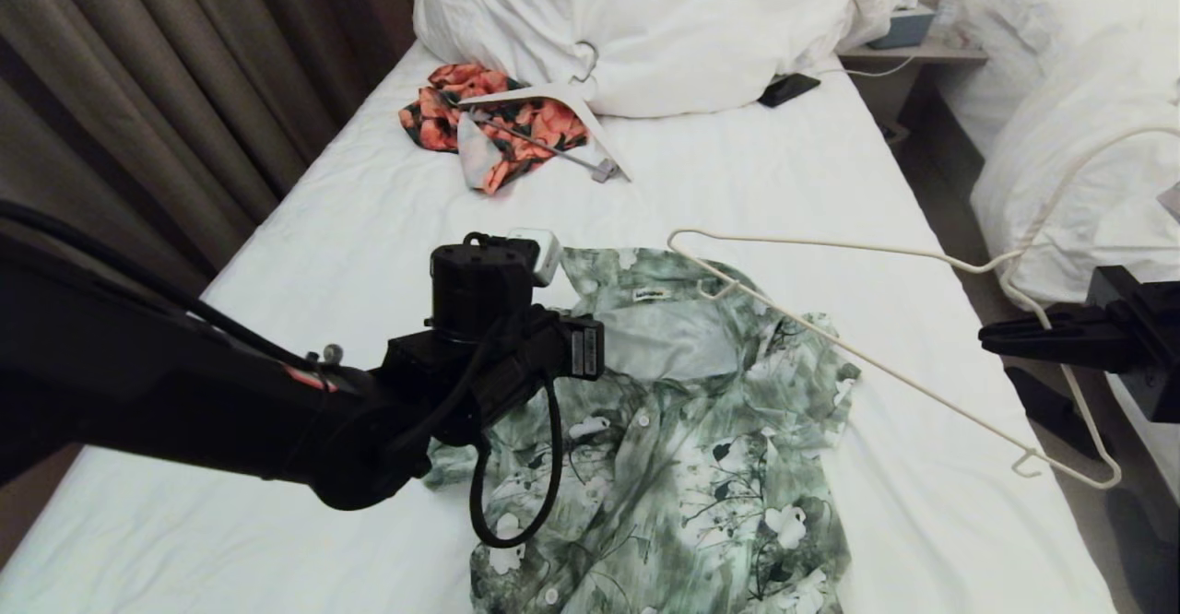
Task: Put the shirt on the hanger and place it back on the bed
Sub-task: Lift the shirt and hanger, then hook one side of the shirt onto the hanger
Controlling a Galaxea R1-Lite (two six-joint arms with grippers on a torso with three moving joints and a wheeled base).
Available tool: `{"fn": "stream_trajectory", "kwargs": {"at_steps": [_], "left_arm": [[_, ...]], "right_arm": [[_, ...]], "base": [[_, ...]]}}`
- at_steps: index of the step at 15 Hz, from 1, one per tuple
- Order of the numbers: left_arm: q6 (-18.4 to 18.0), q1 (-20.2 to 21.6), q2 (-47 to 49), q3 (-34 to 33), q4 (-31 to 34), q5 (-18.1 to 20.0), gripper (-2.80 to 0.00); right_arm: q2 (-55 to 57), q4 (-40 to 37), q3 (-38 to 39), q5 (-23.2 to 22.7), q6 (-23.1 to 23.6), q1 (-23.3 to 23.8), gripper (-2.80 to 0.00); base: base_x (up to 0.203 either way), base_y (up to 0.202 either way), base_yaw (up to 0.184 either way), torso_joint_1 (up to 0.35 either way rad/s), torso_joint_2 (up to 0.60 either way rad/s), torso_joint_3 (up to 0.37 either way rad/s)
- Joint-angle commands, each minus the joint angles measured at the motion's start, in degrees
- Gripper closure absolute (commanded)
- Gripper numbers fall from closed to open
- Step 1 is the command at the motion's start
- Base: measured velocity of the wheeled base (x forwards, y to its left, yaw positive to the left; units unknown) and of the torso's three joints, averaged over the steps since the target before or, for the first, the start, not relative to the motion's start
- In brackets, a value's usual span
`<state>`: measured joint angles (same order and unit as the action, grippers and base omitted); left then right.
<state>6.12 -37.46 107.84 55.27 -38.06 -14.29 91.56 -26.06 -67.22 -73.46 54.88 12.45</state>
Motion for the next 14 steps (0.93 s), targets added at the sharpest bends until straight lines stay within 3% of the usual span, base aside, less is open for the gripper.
{"fn": "stream_trajectory", "kwargs": {"at_steps": [1, 7, 14], "left_arm": [[1.57, -0.15, -3.63, 3.12, 4.16, 0.45, 0.00], [1.88, -1.38, -5.79, 10.88, 12.04, 0.66, 0.00], [1.71, -3.16, -8.89, 13.20, 15.82, 0.36, 0.00]], "right_arm": [[1.06, -0.21, -0.23, 0.26, -0.17, -1.30, 0.00], [1.43, -0.80, -0.10, 2.16, -2.06, -3.48, 0.00], [3.72, -1.20, -0.24, 2.29, -2.06, -4.22, 0.00]], "base": [[0.000, 0.000, 0.000, 0.000, 0.00, 0.000], [0.000, 0.000, 0.000, 0.000, 0.00, 0.000], [0.000, 0.000, 0.000, 0.000, 0.00, 0.000]]}}
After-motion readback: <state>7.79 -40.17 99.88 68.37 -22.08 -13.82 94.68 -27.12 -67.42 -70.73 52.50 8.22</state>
